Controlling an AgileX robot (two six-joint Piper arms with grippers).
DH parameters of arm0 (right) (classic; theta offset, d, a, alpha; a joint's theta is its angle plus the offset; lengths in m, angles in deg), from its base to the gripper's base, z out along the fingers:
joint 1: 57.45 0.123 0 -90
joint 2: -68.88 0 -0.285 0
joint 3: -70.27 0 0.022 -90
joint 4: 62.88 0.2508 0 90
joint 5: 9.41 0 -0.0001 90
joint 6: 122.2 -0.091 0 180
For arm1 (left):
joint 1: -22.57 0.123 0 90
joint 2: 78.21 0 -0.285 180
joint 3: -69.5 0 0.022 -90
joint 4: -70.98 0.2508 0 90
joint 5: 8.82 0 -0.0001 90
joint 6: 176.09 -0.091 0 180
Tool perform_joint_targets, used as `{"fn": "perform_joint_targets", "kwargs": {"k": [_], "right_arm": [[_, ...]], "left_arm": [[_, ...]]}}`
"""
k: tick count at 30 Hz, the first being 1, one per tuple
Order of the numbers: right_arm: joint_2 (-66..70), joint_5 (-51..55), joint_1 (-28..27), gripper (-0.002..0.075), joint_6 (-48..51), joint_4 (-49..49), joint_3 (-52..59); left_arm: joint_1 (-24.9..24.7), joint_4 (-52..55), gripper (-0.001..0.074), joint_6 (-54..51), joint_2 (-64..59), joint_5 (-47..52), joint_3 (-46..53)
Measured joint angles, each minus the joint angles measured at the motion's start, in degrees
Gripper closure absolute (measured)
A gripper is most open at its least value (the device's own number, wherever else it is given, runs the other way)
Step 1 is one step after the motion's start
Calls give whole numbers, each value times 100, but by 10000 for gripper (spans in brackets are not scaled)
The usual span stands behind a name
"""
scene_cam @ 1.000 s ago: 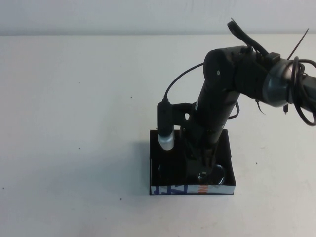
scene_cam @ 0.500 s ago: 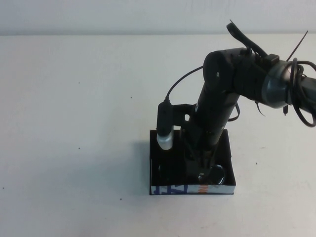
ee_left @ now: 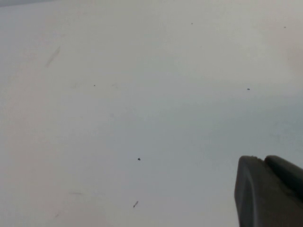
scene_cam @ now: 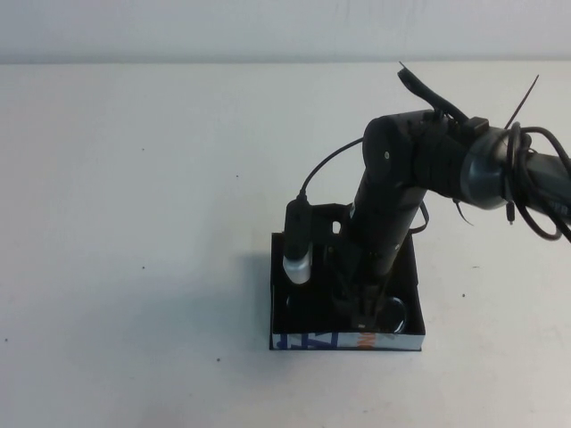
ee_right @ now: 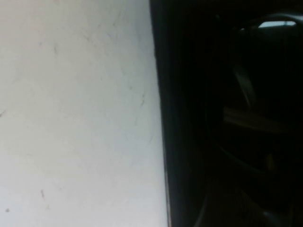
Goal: Take glasses out of glasses case
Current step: Pick up the glasses from the glasses case, then place the glasses on the table
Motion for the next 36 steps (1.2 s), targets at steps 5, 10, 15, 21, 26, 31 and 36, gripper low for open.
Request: {"fn": "perform_joint_targets", "kwargs": {"k": [5,10,15,21,26,31,36], "right_arm": [[45,-10,0,596,-41,11,0],[-199,37,-11,680,-486,20,0],[-996,298,-251,680,-1458,11,-11],[-2127,530,-1038,680,-3286,11,262],[-3078,269,-1943,680,-4523,40,1590],[-3871,-908,-2850,682,-4787,440,3232],[-3723,-1646,-3140,682,-4823,598,4067]], "left_arm": [[0,0,739,0,0,0,0],[0,0,740,0,0,0,0],[0,0,739,0,0,0,0],[0,0,739,0,0,0,0],[0,0,739,0,0,0,0],[0,0,739,0,0,0,0],[0,0,739,0,0,0,0]]}}
